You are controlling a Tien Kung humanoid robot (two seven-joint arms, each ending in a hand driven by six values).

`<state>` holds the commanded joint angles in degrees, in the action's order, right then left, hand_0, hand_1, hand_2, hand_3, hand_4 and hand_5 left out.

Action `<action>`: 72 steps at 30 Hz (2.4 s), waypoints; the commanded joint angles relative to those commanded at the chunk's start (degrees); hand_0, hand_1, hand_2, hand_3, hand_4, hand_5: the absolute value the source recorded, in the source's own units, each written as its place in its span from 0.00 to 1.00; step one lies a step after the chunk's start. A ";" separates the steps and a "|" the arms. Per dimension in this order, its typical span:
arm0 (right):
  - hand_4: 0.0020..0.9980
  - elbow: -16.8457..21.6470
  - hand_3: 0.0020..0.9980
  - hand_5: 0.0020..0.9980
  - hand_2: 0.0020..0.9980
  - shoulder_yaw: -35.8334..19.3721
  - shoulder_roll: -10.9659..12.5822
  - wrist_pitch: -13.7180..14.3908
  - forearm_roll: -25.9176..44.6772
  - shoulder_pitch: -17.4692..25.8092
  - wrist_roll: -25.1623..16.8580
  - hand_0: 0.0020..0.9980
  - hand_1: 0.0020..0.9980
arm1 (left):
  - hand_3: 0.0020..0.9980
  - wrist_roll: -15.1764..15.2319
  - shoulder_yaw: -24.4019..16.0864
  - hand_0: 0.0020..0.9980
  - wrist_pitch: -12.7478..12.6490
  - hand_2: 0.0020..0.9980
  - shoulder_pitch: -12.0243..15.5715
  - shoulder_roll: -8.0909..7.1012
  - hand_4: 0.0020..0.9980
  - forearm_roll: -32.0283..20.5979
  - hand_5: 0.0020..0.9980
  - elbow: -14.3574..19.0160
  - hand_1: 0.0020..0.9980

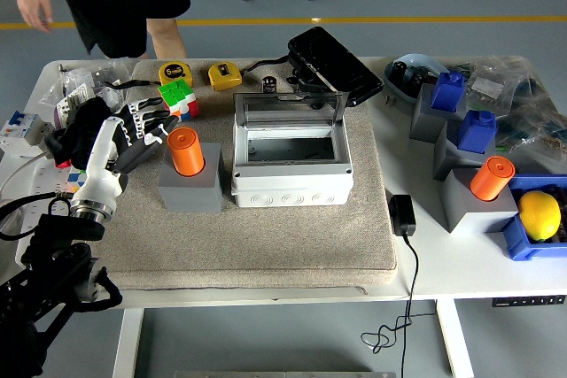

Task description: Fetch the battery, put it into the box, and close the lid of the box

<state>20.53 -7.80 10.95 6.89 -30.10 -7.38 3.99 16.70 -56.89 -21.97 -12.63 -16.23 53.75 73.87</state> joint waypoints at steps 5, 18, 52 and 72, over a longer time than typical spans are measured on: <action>0.92 -0.06 0.54 0.47 0.56 -0.50 -0.09 0.06 -0.26 0.37 -0.04 0.59 0.58 | 0.62 1.76 2.09 0.69 -0.45 0.58 -0.98 0.54 1.00 -1.11 0.34 -1.99 0.64; 0.92 -0.11 0.54 0.47 0.56 -1.14 -0.09 0.12 -0.40 0.47 -0.13 0.59 0.58 | 0.58 5.29 6.32 0.65 -1.53 0.57 -3.60 2.39 1.00 -6.26 0.26 -4.15 0.58; 0.92 -0.12 0.54 0.48 0.56 -1.47 -0.09 0.33 -0.40 0.73 -0.34 0.59 0.58 | 0.55 8.62 14.17 0.45 -2.59 0.56 -8.33 3.09 1.00 -14.88 0.05 -8.03 0.51; 0.92 -0.09 0.54 0.49 0.56 -2.01 -0.22 0.92 -0.15 1.19 -1.32 0.59 0.58 | 0.22 8.97 17.87 0.09 -3.12 0.16 -10.92 4.01 0.90 -17.22 0.00 -11.67 0.13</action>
<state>20.44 -9.81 10.74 7.81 -30.25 -6.19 2.67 25.67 -39.02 -25.10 -23.55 -12.22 36.53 62.20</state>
